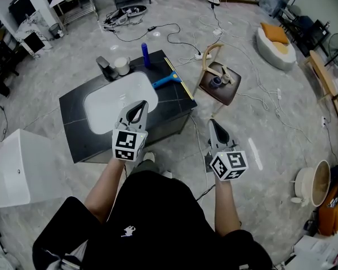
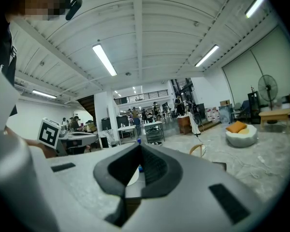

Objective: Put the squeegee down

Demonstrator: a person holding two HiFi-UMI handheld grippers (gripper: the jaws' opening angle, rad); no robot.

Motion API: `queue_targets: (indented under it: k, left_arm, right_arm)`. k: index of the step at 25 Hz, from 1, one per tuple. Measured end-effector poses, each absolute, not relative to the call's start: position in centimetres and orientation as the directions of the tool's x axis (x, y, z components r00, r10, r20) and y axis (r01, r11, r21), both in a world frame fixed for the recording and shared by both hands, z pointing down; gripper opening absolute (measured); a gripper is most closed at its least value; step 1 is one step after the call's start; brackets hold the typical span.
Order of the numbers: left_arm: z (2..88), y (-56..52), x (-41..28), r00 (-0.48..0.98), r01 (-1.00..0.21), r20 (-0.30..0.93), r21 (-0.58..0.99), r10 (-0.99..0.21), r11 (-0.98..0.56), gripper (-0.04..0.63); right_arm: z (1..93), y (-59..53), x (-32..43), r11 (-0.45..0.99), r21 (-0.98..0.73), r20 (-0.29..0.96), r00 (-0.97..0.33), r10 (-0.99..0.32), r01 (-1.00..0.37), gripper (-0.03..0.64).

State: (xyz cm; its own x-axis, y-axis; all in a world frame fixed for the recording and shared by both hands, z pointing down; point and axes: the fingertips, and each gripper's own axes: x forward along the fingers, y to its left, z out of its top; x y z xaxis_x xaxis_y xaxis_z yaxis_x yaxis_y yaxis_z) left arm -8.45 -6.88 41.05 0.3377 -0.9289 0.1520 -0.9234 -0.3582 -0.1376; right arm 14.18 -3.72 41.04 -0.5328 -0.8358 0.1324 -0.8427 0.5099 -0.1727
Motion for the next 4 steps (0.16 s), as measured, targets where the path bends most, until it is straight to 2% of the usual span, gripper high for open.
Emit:
queue_targets:
  k: [4]
  left_arm:
    - [41.59, -7.63, -8.54, 0.333, -0.923, 0.159, -0.148, -0.929, -0.356, 0.003]
  right_arm:
    - [41.39, -4.20, 14.04, 0.510, -0.171, 0.141, -0.534, -0.834, -0.843, 0.002]
